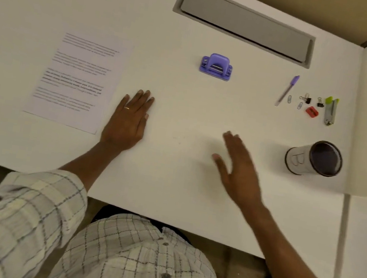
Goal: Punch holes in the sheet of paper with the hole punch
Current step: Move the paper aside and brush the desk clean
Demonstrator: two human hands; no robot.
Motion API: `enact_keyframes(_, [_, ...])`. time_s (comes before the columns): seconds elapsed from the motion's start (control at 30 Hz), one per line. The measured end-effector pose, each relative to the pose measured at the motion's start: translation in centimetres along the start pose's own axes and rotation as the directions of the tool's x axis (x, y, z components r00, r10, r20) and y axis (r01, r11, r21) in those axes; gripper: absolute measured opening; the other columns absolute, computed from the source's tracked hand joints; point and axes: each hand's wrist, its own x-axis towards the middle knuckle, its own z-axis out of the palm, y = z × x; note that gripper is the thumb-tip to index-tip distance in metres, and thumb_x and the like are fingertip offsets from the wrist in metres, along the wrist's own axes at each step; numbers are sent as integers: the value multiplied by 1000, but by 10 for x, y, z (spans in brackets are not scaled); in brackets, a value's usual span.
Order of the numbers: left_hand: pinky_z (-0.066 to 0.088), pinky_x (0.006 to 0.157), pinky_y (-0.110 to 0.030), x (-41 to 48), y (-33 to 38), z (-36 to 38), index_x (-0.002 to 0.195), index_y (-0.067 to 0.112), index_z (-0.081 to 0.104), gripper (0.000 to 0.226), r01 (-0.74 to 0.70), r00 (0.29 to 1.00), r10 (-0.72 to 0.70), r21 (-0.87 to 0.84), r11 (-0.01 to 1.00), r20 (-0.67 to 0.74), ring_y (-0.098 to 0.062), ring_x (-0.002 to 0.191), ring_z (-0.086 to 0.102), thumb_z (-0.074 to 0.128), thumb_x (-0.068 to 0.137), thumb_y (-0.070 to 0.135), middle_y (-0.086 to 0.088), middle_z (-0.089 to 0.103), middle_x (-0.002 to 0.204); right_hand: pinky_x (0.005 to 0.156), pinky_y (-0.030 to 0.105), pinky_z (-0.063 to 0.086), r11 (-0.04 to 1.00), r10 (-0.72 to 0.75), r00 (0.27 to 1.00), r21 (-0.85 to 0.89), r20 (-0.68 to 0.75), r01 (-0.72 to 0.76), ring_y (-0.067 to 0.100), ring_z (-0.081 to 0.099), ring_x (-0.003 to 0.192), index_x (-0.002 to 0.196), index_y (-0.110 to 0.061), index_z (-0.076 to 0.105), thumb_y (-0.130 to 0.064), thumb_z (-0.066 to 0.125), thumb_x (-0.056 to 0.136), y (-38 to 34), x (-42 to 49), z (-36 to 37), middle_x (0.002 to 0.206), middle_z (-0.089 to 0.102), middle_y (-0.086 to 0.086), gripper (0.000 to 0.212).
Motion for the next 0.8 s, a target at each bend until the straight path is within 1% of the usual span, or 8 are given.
enact_keyframes(0.07, [21, 129, -48, 0, 1, -1, 159, 13, 34, 51, 2, 1000, -2, -3, 1000, 4, -20, 157, 26, 34, 108, 20, -5, 31, 168, 126, 45, 12, 992, -54, 989, -101, 140, 69, 25, 4, 156, 159, -13, 18, -53, 40, 103, -27, -1, 43, 168, 9, 6, 72])
enact_keyframes(0.1, [21, 129, -48, 1, 2, -1, 159, 13, 34, 51, 6, 1000, -6, -9, 1000, 7, -20, 157, 25, 34, 108, 20, -5, 31, 168, 126, 49, 8, 984, -59, 984, -154, 167, 85, 26, -4, 156, 161, -14, 10, -58, 32, 103, -37, 0, 60, 169, -1, 6, 76])
enact_keyframes(0.17, [20, 129, -47, 1, 2, -2, 159, 13, 34, 52, 17, 1000, -16, -23, 1000, 14, -20, 158, 24, 35, 108, 19, -5, 31, 168, 124, 57, 7, 965, -39, 983, -249, 178, 84, 27, -10, 155, 161, -16, 4, -63, 21, 102, -51, 3, 86, 168, -10, 6, 77])
enact_keyframes(0.27, [19, 130, -47, 1, 3, -3, 159, 13, 34, 52, 26, 999, -25, -31, 999, 30, -19, 158, 23, 34, 108, 20, -5, 31, 168, 122, 62, 8, 954, 6, 982, -296, 191, 52, 29, -10, 155, 161, -16, 1, -64, 18, 102, -63, 12, 104, 168, -11, 8, 78])
enact_keyframes(0.43, [19, 130, -47, 3, 4, -5, 159, 13, 34, 52, 33, 999, -31, -40, 999, 33, -20, 158, 23, 35, 108, 20, -5, 30, 168, 124, 59, 9, 971, 5, 993, -238, 116, 23, 25, -8, 156, 161, -17, 1, -60, 21, 104, -50, 12, 102, 169, -9, 6, 74])
enact_keyframes(0.57, [18, 130, -46, 3, 4, -5, 159, 14, 34, 52, 40, 999, -38, -39, 998, 36, -18, 159, 22, 35, 108, 21, -3, 29, 169, 124, 57, 5, 962, 31, 988, -274, 150, 12, 27, -10, 156, 161, -17, 1, -61, 18, 103, -37, 11, 96, 168, -10, 6, 74])
enact_keyframes(0.67, [18, 130, -46, 3, 5, -6, 159, 14, 34, 52, 41, 998, -40, -39, 998, 38, -18, 159, 21, 35, 108, 21, -3, 29, 169, 124, 57, 5, 954, -20, 982, -291, 190, 76, 27, -9, 156, 161, -18, 4, -59, 20, 104, -38, 17, 97, 169, -8, 7, 72])
enact_keyframes(0.8, [18, 130, -46, 3, 5, -6, 160, 14, 33, 52, 46, 998, -45, -32, 998, 45, -18, 159, 20, 35, 108, 21, -3, 28, 169, 124, 56, 10, 937, -171, 968, -274, 183, 218, 26, 0, 156, 159, -25, 22, -55, 25, 105, -34, 21, 94, 169, 4, 7, 62])
